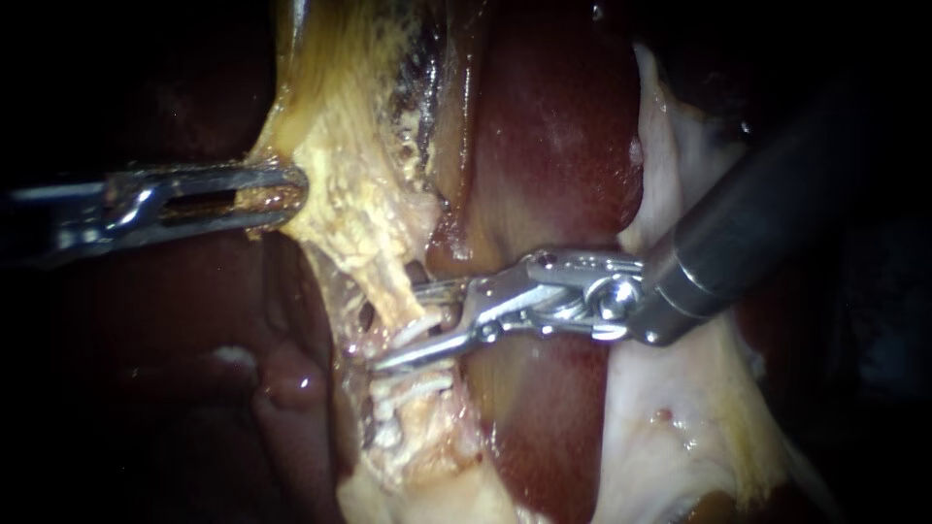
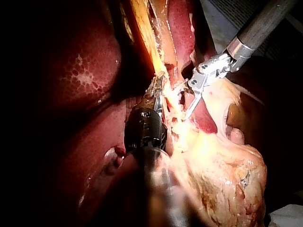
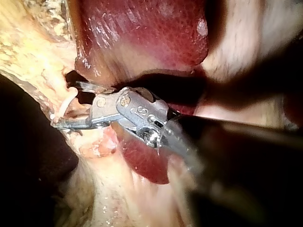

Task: Going back third clip left tube

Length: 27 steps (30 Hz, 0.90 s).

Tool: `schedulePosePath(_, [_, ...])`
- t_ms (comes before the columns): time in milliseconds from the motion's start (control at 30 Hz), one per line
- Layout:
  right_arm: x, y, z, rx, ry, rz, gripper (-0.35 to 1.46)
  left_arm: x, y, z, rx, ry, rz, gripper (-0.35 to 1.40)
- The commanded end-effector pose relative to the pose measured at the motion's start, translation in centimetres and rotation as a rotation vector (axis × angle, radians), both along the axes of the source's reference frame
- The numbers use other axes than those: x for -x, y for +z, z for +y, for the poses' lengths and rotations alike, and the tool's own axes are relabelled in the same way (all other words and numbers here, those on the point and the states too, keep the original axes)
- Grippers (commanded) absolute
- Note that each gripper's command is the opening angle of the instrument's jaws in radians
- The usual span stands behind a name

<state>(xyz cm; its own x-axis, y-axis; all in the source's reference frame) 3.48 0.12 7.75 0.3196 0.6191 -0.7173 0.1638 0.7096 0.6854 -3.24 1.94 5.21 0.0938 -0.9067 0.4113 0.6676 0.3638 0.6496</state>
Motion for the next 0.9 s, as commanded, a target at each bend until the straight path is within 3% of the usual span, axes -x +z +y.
schedulePosePath(33, [0.02, -0.03, -0.01, 0.000, -0.007, 0.016, 0.60, 0.00, 0.00, 0.00, 0.000, 0.000, 0.000, -0.35])
schedulePosePath(167, [0.10, -0.11, -0.07, 0.032, -0.025, 0.053, 0.60, -0.01, 0.02, 0.01, 0.000, 0.001, 0.000, -0.35])
schedulePosePath(367, [0.27, -0.14, -0.08, 0.068, -0.039, 0.071, 0.60, -0.01, 0.03, 0.02, 0.000, 0.001, -0.001, -0.35])
schedulePosePath(900, [0.63, -0.15, -0.05, 0.134, -0.035, 0.082, 0.60, -0.02, 0.02, 0.01, 0.001, 0.001, 0.000, -0.35])
